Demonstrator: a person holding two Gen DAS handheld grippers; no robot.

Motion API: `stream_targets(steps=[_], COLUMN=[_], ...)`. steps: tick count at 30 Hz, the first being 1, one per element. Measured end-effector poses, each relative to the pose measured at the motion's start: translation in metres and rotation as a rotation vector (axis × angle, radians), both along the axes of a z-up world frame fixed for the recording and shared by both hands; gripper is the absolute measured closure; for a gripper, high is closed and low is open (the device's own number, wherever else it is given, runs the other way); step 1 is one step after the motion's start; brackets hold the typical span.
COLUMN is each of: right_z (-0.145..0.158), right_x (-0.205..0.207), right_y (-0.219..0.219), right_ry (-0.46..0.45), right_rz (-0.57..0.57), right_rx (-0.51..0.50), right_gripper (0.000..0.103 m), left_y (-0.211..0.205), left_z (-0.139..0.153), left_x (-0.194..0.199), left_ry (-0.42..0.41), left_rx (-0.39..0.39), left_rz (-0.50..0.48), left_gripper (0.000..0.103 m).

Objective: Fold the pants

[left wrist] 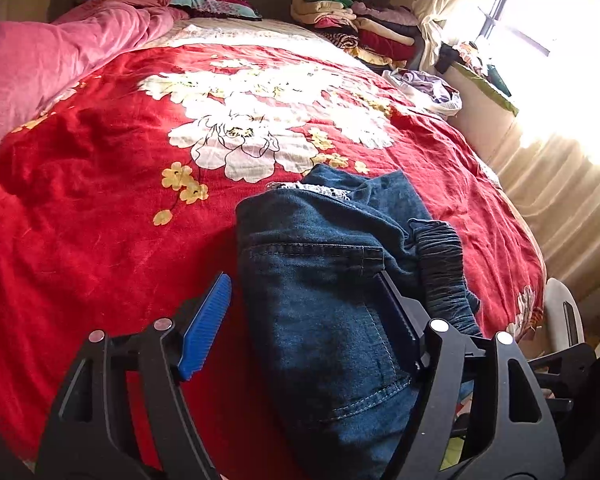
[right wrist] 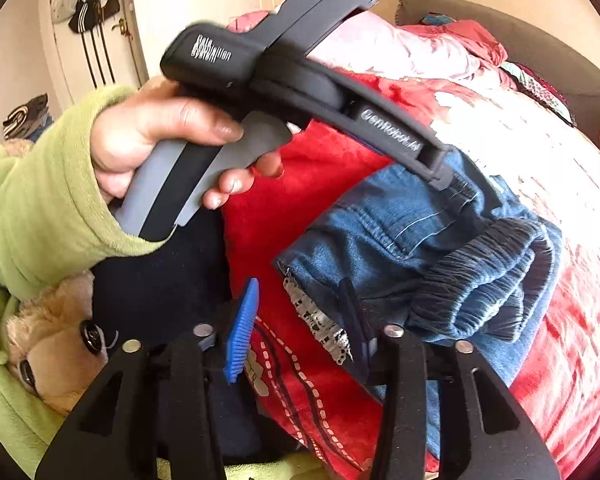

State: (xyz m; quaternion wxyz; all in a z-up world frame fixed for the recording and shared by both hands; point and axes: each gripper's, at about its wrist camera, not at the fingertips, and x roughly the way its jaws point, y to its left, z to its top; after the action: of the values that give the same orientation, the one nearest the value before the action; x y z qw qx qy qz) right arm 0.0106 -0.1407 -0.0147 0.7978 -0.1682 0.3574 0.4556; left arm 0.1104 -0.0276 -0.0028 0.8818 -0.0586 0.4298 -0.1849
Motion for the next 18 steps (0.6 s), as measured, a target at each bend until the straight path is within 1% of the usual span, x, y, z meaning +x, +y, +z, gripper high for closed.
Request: stream_targets(steps=[4,5,6,7,10,11,12,14,18], right_z=[0.012,0.015,0.019,0.022,0.033,0.037,0.040,0.047,0.059], right_x=[0.001,0.001,0.001,0.001,0.002,0.004,0.005,0.006,0.010], right_y=[-0.012,-0.015,-0.019,-0.023,-0.035,-0.038,-0.043,-0.053,-0.071], right_ry=[-0.026,-0.033,-0.040,-0.046,-0.068,-0.077,-0.082,-0.105,-0.143], right_rz=[-0.033,-0.045,-0.063,-0.079,-0.124,-0.141,-0.159,-0.202,-0.277], right_rx=[0.028,0.035,0.043,0.050,0.081,0.089,0.101,0.120,0.148], right_gripper=[0.059,0.057,0.052,0.050,0.048,0.046,0.040,0.033,0.032], left_y=[0.001,0.002,0.002,0.002,0.003,0.004,0.005,0.006,0.014], left_z=[0.007,0.009,0.010,0.012,0.018,0.020,0.023,0.029,0.040], left_x=[-0.006,-0.008,-0.010,-0.011,-0.016,-0.018,-0.020,-0.024,-0.032], left_ry=[-0.020,-0.024,-0.029,-0.034,-0.048,-0.053,-0.061,-0.073,-0.098], left_rx=[0.004,0.004,0.005,0.004,0.010,0.011,0.010,0.010,0.013], left_rz=[0.004,0.005,0.006,0.008,0.014,0.017,0.021,0.032,0.064], left_gripper=[0.034,0.034,0.033,0.031,0.028,0.027,0.025,0.023,0.018])
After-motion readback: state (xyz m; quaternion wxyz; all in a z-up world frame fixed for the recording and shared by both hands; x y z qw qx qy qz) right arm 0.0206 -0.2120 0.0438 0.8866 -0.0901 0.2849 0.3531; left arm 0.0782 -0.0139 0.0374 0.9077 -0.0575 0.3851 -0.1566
